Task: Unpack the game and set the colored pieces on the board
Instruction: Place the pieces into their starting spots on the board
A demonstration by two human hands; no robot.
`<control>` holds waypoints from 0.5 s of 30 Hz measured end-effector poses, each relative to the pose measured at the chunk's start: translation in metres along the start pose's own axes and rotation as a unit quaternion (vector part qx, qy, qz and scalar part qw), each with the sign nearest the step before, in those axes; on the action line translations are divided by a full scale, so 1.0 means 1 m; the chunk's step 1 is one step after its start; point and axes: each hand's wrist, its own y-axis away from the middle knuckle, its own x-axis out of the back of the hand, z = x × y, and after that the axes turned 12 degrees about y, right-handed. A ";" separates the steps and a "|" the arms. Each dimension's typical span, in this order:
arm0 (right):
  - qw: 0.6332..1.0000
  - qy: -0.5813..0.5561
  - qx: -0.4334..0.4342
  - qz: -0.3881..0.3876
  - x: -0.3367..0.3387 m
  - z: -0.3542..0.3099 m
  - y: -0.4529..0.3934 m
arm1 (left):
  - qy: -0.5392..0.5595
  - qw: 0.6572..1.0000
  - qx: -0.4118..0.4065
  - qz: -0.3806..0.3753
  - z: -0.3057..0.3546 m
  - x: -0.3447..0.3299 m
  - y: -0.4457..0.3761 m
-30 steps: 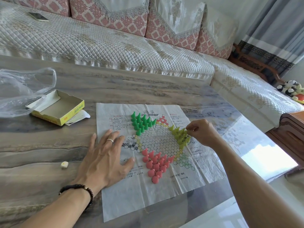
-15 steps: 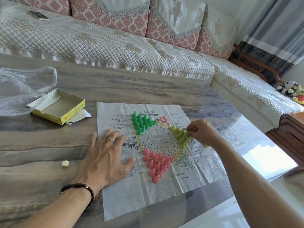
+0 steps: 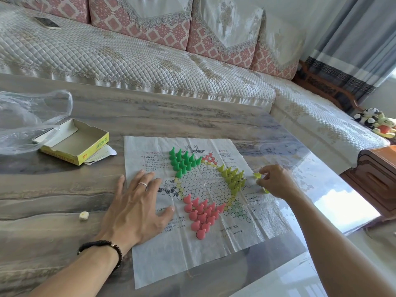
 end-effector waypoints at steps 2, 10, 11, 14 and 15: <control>1.000 -0.006 -0.002 0.000 -0.003 -0.002 0.001 | 0.000 1.000 0.000 -0.001 0.000 0.000 0.000; 0.999 0.008 -0.040 -0.023 0.002 -0.002 0.005 | -0.007 1.000 0.001 -0.004 -0.001 0.000 0.000; 0.998 0.017 -0.043 -0.033 0.003 -0.002 0.007 | -0.005 1.000 0.001 -0.004 -0.001 0.000 0.000; 0.998 0.028 -0.034 -0.036 0.001 0.000 0.010 | 0.001 1.000 0.000 -0.002 -0.001 0.000 0.000; 0.999 0.029 -0.027 -0.027 0.000 0.001 0.010 | 0.001 1.000 0.000 -0.002 0.000 0.000 0.000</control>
